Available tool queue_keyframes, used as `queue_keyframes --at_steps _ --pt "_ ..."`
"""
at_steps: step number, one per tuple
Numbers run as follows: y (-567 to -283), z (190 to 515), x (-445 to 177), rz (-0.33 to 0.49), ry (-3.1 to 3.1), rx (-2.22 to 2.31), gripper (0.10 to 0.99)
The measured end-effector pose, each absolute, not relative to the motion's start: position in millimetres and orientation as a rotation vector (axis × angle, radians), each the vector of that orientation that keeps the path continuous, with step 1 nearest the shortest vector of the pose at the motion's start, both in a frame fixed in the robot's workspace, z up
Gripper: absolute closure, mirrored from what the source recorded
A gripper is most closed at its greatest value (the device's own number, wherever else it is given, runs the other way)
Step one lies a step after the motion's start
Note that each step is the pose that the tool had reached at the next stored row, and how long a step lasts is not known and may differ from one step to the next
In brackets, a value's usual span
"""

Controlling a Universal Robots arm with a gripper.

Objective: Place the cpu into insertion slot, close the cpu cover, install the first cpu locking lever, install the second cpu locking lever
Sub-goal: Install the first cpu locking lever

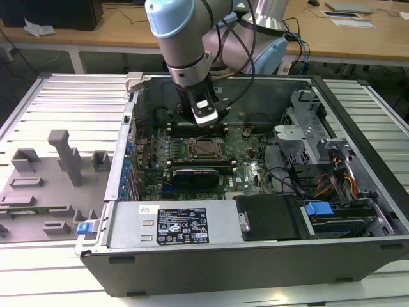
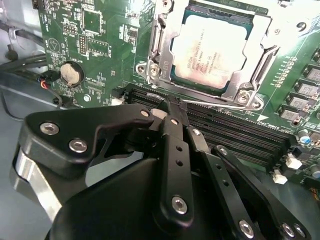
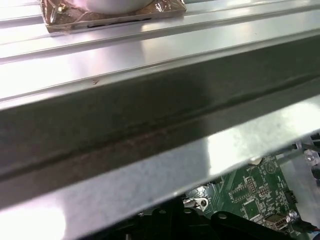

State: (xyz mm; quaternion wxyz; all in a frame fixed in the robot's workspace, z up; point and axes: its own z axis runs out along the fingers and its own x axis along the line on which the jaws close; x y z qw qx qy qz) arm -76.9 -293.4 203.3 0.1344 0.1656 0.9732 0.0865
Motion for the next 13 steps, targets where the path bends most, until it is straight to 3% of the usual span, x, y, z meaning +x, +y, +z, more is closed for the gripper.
queue_keyframes --at_steps 13 --pt "-293.3 194.8 -76.7 0.242 2.807 0.539 0.98"
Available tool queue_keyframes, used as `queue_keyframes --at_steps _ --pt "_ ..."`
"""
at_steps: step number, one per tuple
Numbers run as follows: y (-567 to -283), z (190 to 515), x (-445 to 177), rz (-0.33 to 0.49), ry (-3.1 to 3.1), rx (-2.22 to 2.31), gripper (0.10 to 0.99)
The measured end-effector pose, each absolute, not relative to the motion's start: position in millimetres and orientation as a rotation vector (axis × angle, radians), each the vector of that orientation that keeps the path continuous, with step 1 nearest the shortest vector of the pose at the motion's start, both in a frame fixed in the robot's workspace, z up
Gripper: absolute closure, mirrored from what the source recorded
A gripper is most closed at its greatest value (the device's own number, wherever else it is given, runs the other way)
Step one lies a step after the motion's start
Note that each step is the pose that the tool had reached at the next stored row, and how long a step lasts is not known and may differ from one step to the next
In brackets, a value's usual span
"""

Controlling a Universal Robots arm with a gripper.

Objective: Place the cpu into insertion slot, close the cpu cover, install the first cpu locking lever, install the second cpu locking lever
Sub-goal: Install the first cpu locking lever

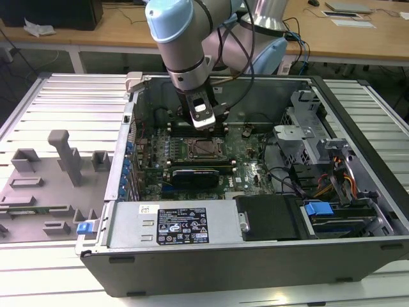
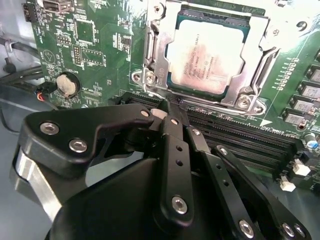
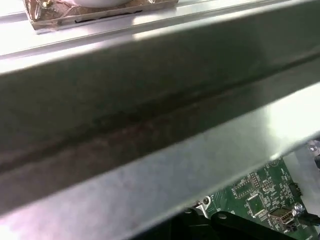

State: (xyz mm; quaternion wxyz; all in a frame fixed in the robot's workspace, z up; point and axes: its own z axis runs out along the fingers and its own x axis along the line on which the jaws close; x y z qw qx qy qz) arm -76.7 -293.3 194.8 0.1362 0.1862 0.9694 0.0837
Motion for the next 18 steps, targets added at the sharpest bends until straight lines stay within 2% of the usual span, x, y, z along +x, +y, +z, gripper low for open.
queue_keyframes --at_steps 18 --pt "-297.8 192.8 -75.0 0.271 2.808 0.544 0.98"
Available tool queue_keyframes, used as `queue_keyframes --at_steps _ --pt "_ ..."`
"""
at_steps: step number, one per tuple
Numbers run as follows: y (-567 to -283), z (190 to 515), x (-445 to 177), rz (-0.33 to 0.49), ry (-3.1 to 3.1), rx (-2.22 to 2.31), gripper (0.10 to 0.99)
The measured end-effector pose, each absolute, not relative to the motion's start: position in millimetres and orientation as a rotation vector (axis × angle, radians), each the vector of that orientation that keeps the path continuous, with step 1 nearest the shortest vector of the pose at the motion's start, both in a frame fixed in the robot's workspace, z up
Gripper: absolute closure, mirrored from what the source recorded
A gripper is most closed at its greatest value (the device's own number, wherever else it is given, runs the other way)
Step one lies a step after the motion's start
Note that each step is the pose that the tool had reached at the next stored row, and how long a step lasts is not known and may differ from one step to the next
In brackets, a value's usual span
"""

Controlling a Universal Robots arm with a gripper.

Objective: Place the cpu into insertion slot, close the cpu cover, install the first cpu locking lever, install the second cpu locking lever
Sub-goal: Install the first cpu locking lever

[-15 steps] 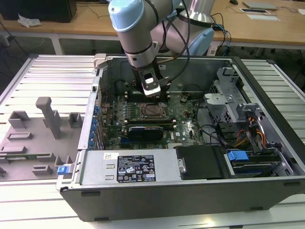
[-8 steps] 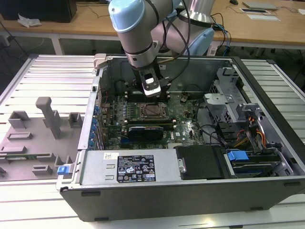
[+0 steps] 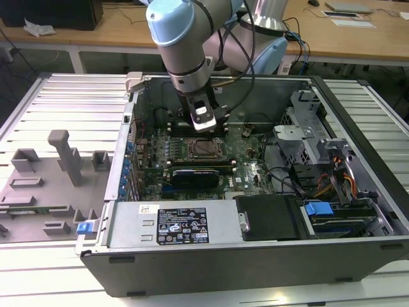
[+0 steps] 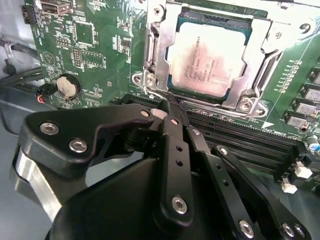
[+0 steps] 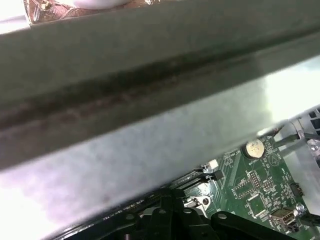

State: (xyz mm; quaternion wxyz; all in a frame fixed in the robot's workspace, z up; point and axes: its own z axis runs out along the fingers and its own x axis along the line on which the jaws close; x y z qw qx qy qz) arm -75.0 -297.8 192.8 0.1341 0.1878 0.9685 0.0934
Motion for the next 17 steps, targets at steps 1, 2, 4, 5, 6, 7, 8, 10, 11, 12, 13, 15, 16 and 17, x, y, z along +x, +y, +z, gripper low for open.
queue_keyframes --at_steps 1,2,4,5,6,7,8,10,11,12,13,15,16,17 --pt "-298 192 -74 0.275 2.807 0.545 0.98" --pt "-298 192 -74 0.277 2.807 0.545 0.98" --pt "-298 192 -74 0.283 2.807 0.546 0.98" --pt "-298 192 -74 0.285 2.807 0.546 0.98" --pt "-298 192 -74 0.286 2.807 0.547 0.98" --pt "-298 193 -74 0.286 2.807 0.546 0.98" --pt "-298 193 -74 0.286 2.807 0.546 0.98" --pt "-298 194 -74 0.291 2.807 0.547 0.98" --pt "-298 195 -74 0.291 2.807 0.547 0.98" --pt "-298 196 -74 0.293 2.807 0.547 0.98" --pt "-298 197 -74 0.293 2.807 0.548 0.98" --pt "-299 200 -74 0.294 2.807 0.548 0.98" --pt "-299 202 -74 0.293 2.807 0.548 0.98" --pt "-299 203 -74 0.293 2.807 0.548 0.98"
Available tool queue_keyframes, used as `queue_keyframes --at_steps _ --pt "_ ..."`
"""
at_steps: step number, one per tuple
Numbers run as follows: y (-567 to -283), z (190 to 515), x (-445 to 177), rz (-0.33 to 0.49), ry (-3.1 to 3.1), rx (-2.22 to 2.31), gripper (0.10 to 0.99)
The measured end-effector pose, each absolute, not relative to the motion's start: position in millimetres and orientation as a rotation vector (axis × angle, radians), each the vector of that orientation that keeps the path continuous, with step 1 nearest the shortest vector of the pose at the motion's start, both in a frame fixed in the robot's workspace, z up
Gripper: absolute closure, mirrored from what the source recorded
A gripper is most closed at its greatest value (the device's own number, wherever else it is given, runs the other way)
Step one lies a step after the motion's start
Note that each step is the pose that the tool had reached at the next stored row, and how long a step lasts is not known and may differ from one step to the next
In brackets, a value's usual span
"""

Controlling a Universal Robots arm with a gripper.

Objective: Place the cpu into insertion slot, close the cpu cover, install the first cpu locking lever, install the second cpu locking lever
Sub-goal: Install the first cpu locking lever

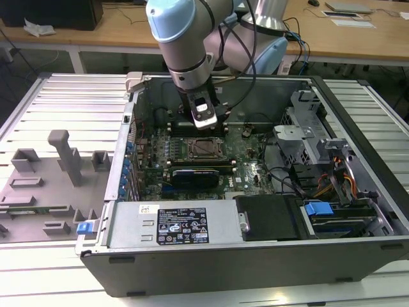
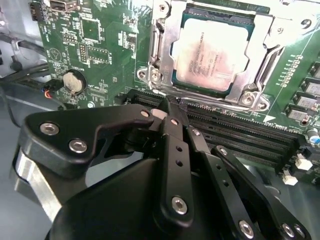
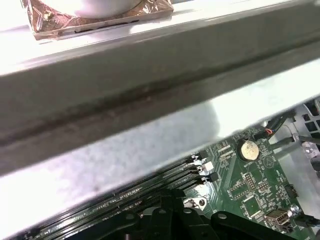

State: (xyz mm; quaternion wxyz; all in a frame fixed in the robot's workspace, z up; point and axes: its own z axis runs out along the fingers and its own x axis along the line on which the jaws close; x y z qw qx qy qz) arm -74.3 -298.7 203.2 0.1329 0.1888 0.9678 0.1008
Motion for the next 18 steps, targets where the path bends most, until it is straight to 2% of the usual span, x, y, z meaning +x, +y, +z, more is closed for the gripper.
queue_keyframes --at_steps 10,13,15,18 --pt "-298 210 -74 0.245 2.808 0.541 0.98" --pt "-298 210 -73 0.193 2.837 0.542 0.98" --pt "-298 211 -70 0.122 2.886 0.546 0.98" --pt "-298 211 -62 0.09 2.949 0.558 0.98"
